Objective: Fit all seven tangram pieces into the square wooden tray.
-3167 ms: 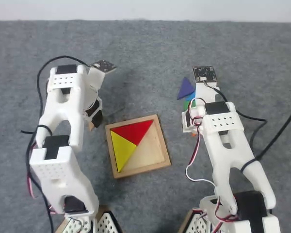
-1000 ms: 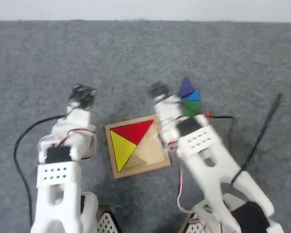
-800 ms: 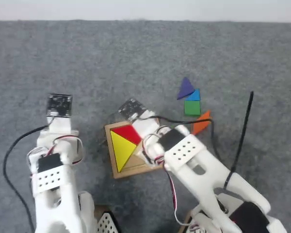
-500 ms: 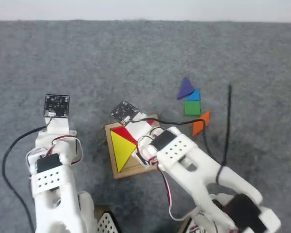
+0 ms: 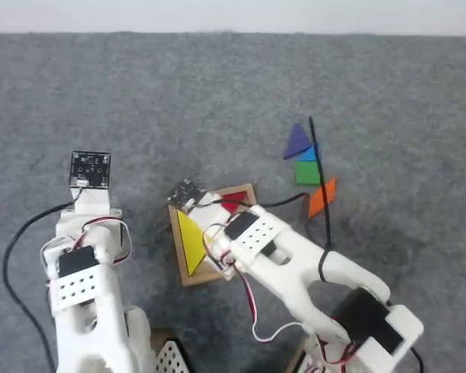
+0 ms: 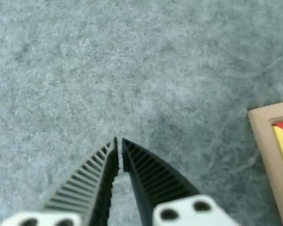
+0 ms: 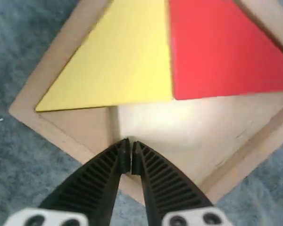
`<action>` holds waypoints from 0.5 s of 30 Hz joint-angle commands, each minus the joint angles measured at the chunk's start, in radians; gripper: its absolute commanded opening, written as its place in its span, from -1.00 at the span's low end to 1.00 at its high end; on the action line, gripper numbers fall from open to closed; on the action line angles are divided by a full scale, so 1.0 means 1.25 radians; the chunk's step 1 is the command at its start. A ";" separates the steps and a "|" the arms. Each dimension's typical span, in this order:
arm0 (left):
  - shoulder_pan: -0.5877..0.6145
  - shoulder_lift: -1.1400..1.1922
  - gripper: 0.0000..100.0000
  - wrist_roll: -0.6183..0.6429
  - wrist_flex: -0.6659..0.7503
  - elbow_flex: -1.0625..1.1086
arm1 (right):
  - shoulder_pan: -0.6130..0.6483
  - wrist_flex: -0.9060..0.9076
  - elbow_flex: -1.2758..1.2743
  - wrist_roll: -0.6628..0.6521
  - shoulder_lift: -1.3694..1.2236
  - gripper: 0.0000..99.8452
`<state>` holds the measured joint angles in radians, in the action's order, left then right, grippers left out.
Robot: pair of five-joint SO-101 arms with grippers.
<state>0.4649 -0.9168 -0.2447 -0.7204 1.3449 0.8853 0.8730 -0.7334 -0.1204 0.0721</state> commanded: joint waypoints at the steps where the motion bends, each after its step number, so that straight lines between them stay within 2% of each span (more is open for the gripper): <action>1: 0.004 -0.020 -0.97 0.007 0.012 -0.010 | 0.025 0.001 0.048 -0.007 0.006 -0.95; 5: 0.004 -0.020 -0.97 0.007 0.012 -0.010 | 0.021 0.007 0.071 -0.015 0.006 -0.95; 9: 0.004 -0.020 -0.97 0.007 0.012 -0.010 | -0.001 0.050 0.082 -0.096 0.025 -0.95; 15: 0.004 -0.020 -0.97 0.005 0.014 -0.010 | -0.137 0.203 0.158 -0.125 0.123 -0.95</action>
<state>0.4649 -0.9168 -0.2447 -0.7204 1.3449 0.8101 1.0526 -0.6183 -0.2616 0.1212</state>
